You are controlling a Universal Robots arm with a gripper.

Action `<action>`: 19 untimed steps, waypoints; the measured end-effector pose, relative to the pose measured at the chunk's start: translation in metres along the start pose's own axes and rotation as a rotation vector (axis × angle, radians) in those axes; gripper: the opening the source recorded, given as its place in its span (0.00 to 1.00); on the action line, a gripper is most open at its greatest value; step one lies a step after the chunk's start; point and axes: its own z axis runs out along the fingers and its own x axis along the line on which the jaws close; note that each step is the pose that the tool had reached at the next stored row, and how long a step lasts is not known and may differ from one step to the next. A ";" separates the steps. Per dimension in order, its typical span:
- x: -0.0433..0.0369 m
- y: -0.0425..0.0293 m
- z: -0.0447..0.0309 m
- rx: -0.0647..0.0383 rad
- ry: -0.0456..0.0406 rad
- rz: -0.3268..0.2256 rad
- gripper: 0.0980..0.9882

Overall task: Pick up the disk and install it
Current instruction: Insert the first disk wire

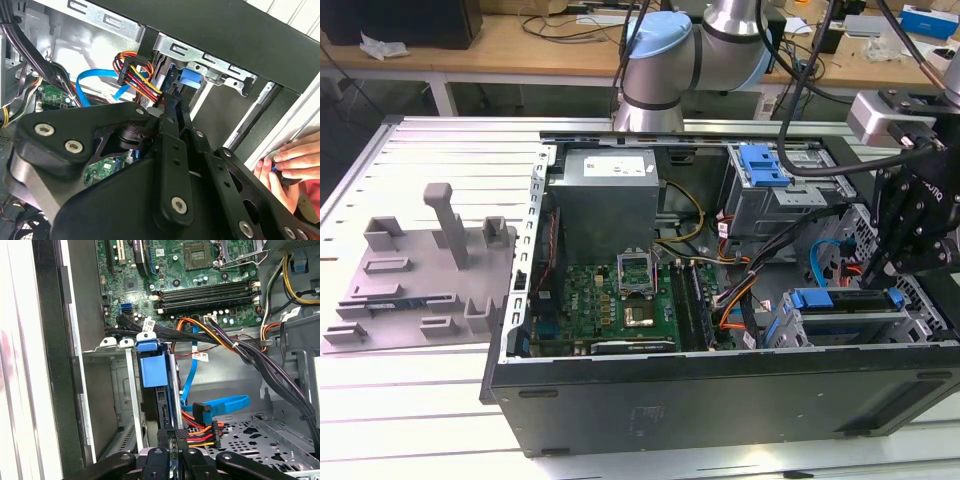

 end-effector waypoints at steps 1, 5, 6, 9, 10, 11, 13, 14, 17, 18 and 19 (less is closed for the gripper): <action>0.0000 0.0000 0.0001 0.000 0.0002 0.000 0.08; -0.0001 0.0000 0.0010 0.000 0.0002 0.000 0.08; -0.0001 0.0000 0.0011 0.000 0.0002 0.000 0.08; -0.0002 0.0000 0.0017 0.000 0.0001 0.000 0.08; -0.0002 0.0000 0.0018 0.000 0.0001 0.000 0.08; -0.0001 0.0000 0.0020 0.000 0.0002 0.000 0.08; -0.0002 0.0000 0.0021 0.000 0.0002 0.000 0.08; -0.0002 0.0000 0.0022 0.000 0.0003 0.000 0.08; -0.0012 0.0002 0.0021 0.000 0.0023 0.000 0.08; -0.0018 0.0003 0.0021 0.000 0.0027 0.000 0.08; -0.0020 0.0003 0.0021 0.000 0.0032 0.000 0.08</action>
